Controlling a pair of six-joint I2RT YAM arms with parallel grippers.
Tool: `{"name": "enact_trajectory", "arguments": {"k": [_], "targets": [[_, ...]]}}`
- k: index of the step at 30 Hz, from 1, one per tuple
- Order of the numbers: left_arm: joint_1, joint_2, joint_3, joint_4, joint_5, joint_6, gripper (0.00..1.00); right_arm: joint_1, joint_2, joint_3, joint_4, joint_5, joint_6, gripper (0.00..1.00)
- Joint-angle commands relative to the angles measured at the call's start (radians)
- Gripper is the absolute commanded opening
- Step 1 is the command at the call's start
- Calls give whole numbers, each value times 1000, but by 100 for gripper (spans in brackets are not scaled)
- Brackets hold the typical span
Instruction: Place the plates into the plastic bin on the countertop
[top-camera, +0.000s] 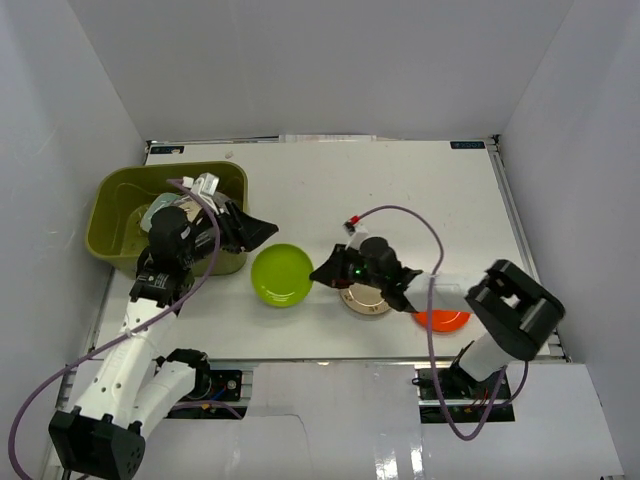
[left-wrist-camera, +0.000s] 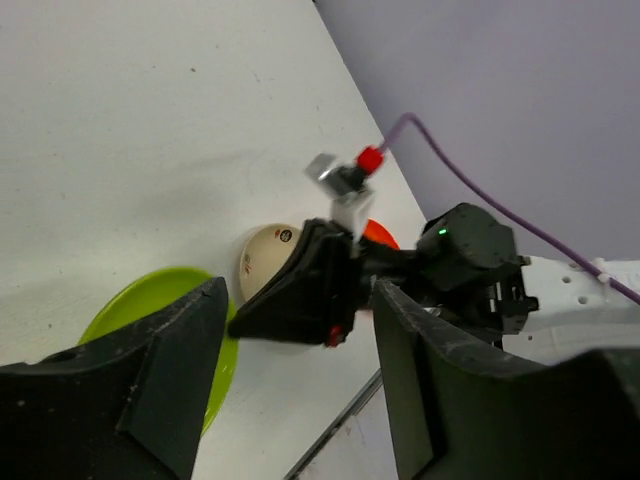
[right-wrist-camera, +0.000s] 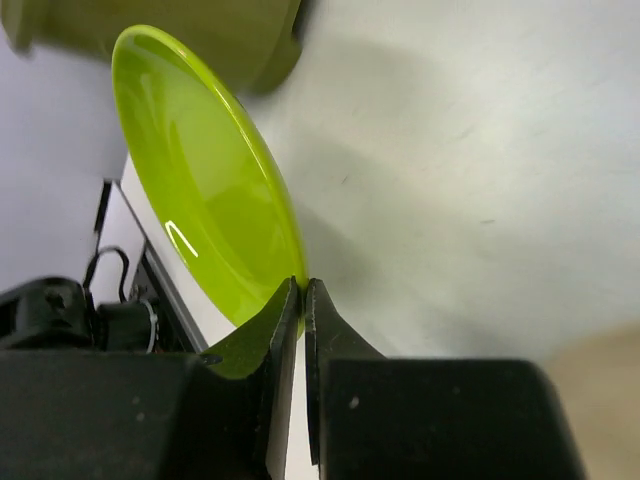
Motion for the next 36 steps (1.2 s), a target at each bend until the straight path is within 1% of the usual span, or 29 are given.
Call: {"name": "enact_trajectory", "arguments": {"k": [1, 2, 3, 4, 5, 6, 7, 8, 9, 10, 11, 12, 14, 16, 17, 18, 20, 22, 24, 26, 28, 30, 32, 33, 34, 35, 36], "targets": [[-10, 25, 48, 1, -26, -32, 68, -129, -172, -96, 20, 28, -92, 8], [-13, 48, 47, 12, -16, -42, 66, -170, -198, -135, -3, 22, -98, 8], [-28, 63, 51, 18, 5, -46, 64, -257, -242, -150, -8, 7, -105, 8], [-37, 83, 56, 17, 17, -48, 63, -305, -261, -167, -15, 0, -124, 8], [-63, 128, 56, 17, 43, -55, 63, -386, -290, -170, -38, -15, -138, 8], [-85, 151, 52, 15, 37, -60, 62, -425, -304, -170, -51, -23, -148, 8], [-112, 175, 38, 15, 16, -62, 61, -465, -316, -172, -57, -32, -164, 8], [-189, 229, 33, 15, -16, -59, 61, -547, -339, -178, -69, -50, -167, 8], [-235, 261, 28, 15, -97, -54, 61, -587, -348, -181, -72, -68, -167, 8], [-276, 298, 30, 18, -132, -53, 58, -635, -357, -184, -71, -94, -155, 8], [-356, 339, 36, 20, -159, -51, 57, -711, -374, -189, -71, -116, -147, 8], [-391, 420, 41, 21, -214, -52, 57, -742, -385, -190, -69, -159, -138, 8], [-474, 477, 27, 73, -283, -77, 56, -816, -423, -195, -68, -202, -113, 8], [-496, 565, 19, 105, -340, -101, 56, -844, -456, -198, -72, -205, -103, 8], [-504, 602, 21, 124, -341, -105, 56, -867, -478, -199, -72, -208, -93, 8], [-507, 672, 36, 129, -343, -105, 57, -870, -488, -195, -75, -225, -89, 8], [-513, 735, 48, 191, -328, -106, 57, -917, -508, -192, -74, -262, -75, 8], [-518, 831, 61, 242, -293, -118, 57, -925, -522, -199, -74, -279, -67, 8], [-521, 889, 96, 251, -273, -129, 55, -928, -543, -209, -77, -290, -69, 8], [-531, 938, 113, 262, -292, -126, 53, -930, -551, -218, -81, -309, -73, 8], [-539, 975, 133, 268, -302, -126, 47, -928, -554, -230, -80, -326, -76, 8], [-544, 999, 157, 268, -305, -125, 38, -928, -563, -236, -80, -328, -72, 8], [-544, 1036, 174, 262, -306, -123, 34, -930, -569, -238, -80, -336, -72, 8], [-545, 1045, 180, 262, -312, -120, 15, -930, -572, -238, -80, -337, -72, 8], [-547, 1051, 183, 256, -324, -120, 2, -930, -581, -238, -81, -339, -72, 8], [-547, 1044, 183, 247, -337, -122, 0, -930, -591, -238, -83, -345, -70, 8], [-547, 1033, 183, 238, -363, -114, 0, -930, -598, -238, -89, -346, -72, 8]]}}
